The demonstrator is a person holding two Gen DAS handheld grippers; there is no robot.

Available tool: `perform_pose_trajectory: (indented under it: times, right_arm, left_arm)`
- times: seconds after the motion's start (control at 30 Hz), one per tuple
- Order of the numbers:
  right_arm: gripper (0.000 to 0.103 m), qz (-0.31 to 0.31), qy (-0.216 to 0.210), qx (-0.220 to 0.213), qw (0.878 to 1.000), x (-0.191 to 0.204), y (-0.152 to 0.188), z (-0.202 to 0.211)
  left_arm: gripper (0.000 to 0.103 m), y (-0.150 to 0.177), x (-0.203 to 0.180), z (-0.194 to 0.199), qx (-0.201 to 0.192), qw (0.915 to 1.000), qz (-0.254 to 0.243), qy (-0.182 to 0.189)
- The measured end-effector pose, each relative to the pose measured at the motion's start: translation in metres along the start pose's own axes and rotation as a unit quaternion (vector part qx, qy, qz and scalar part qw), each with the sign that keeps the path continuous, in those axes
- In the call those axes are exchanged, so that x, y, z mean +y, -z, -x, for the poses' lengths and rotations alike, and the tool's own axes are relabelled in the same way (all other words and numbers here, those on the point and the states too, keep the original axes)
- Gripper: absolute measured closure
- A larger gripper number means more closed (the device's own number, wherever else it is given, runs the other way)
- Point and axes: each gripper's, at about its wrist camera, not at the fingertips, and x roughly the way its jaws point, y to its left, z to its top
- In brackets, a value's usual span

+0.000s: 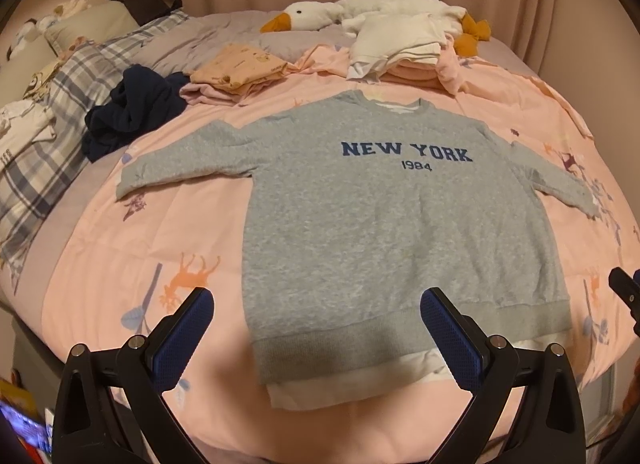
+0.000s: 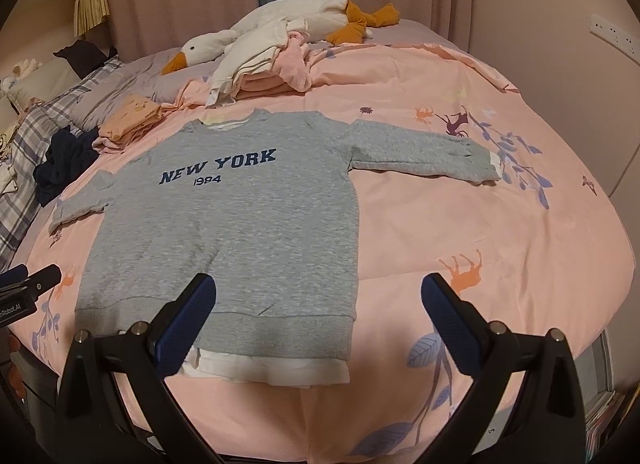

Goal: Fold small clothes

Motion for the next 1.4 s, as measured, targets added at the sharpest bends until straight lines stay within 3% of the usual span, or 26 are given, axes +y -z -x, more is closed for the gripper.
perform_pose_trajectory:
  times: [1.4]
  right_arm:
    - [0.000, 0.003, -0.008, -0.003, 1.000, 0.0070, 0.0008, 0.0043]
  left_arm:
    - [0.001, 0.0046, 0.0027, -0.0069, 0.015, 0.9999, -0.001, 0.004]
